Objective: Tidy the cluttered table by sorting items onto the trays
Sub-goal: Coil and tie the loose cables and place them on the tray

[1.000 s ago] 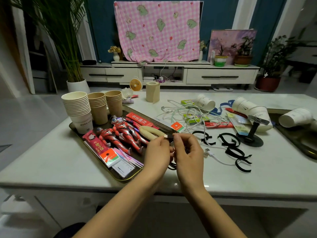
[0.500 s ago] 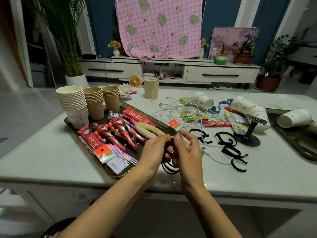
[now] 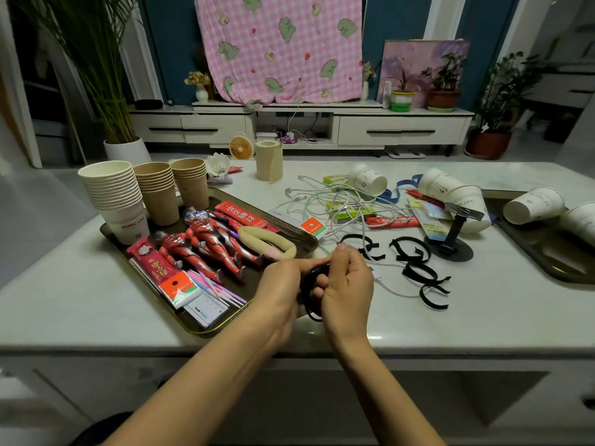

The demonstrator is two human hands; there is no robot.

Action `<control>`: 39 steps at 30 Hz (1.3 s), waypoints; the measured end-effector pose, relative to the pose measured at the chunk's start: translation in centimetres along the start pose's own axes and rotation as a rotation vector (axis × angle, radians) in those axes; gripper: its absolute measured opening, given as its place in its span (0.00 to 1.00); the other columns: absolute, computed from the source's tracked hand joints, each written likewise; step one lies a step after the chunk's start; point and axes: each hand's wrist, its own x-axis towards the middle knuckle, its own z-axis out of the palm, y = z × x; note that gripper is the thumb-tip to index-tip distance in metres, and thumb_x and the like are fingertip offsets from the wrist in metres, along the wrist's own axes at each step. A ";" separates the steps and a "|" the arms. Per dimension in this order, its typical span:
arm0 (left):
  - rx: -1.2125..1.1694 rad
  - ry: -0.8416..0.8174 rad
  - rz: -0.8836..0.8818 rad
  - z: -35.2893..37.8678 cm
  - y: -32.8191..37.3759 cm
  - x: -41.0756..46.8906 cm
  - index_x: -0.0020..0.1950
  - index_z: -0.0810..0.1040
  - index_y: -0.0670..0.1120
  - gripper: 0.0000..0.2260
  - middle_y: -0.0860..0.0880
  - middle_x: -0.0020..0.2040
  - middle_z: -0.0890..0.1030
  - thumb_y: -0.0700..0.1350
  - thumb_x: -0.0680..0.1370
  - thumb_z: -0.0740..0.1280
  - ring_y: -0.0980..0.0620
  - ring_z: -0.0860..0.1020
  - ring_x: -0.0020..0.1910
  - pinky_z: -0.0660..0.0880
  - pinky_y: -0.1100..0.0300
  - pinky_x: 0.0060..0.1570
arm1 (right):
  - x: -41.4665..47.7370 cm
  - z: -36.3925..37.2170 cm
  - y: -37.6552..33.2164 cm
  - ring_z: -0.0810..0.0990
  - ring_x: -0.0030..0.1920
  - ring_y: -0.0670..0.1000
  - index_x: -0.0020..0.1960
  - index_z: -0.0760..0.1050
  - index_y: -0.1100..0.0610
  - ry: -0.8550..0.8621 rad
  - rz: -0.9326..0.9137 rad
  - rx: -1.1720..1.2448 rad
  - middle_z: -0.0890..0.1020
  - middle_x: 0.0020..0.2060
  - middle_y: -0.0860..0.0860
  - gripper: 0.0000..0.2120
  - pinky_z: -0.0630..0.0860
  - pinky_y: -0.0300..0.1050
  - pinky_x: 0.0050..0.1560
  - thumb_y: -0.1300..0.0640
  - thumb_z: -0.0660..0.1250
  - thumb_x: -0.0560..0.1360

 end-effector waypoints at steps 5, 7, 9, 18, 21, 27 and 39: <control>0.621 0.162 0.265 0.2 -1.0 0.5 0.45 0.78 0.41 0.17 0.44 0.35 0.80 0.47 0.82 0.52 0.47 0.77 0.36 0.69 0.59 0.40 | 0.3 -0.5 0.7 0.67 0.25 0.41 0.31 0.65 0.52 0.016 -0.203 -0.296 0.71 0.23 0.42 0.18 0.63 0.33 0.28 0.57 0.57 0.80; 0.811 0.143 0.422 0.3 -1.9 0.3 0.46 0.77 0.49 0.19 0.48 0.45 0.80 0.52 0.82 0.48 0.50 0.77 0.48 0.69 0.61 0.45 | 0.4 -0.7 0.7 0.67 0.27 0.41 0.31 0.64 0.49 0.034 -0.224 -0.339 0.72 0.24 0.40 0.19 0.61 0.34 0.29 0.57 0.58 0.80; 0.809 0.099 0.433 0.2 -2.2 0.4 0.42 0.76 0.51 0.19 0.50 0.43 0.80 0.53 0.82 0.48 0.52 0.77 0.46 0.69 0.61 0.45 | 0.6 -0.9 0.8 0.66 0.26 0.41 0.30 0.63 0.50 0.059 -0.208 -0.330 0.71 0.23 0.41 0.19 0.62 0.33 0.28 0.57 0.58 0.80; 0.127 -0.119 0.062 0.5 -0.9 0.5 0.36 0.70 0.46 0.17 0.55 0.22 0.68 0.50 0.82 0.54 0.58 0.69 0.23 0.68 0.62 0.38 | 2.3 -0.9 -0.9 0.64 0.16 0.44 0.29 0.67 0.57 0.107 0.223 -0.071 0.68 0.17 0.48 0.18 0.60 0.32 0.18 0.59 0.58 0.77; 0.131 -0.182 0.118 1.1 -0.8 0.3 0.38 0.70 0.44 0.16 0.55 0.20 0.65 0.47 0.83 0.52 0.57 0.68 0.24 0.71 0.68 0.31 | 3.1 -1.4 -0.9 0.63 0.20 0.47 0.27 0.64 0.56 0.133 0.285 -0.043 0.67 0.17 0.47 0.18 0.58 0.34 0.19 0.59 0.58 0.76; 0.392 -0.067 0.298 1.4 -1.2 0.8 0.37 0.70 0.45 0.16 0.54 0.17 0.65 0.46 0.83 0.51 0.61 0.64 0.20 0.64 0.67 0.28 | 4.4 -4.7 -1.0 0.70 0.26 0.46 0.33 0.72 0.56 -0.001 0.089 -0.277 0.74 0.26 0.52 0.16 0.68 0.37 0.27 0.57 0.58 0.79; 0.273 -0.058 0.068 1.6 -0.5 1.6 0.37 0.69 0.44 0.16 0.54 0.20 0.65 0.46 0.83 0.53 0.55 0.65 0.27 0.65 0.72 0.21 | 5.0 -15.2 -1.0 0.75 0.44 0.51 0.46 0.74 0.53 -0.133 -0.126 -1.583 0.78 0.42 0.49 0.12 0.72 0.47 0.47 0.44 0.64 0.74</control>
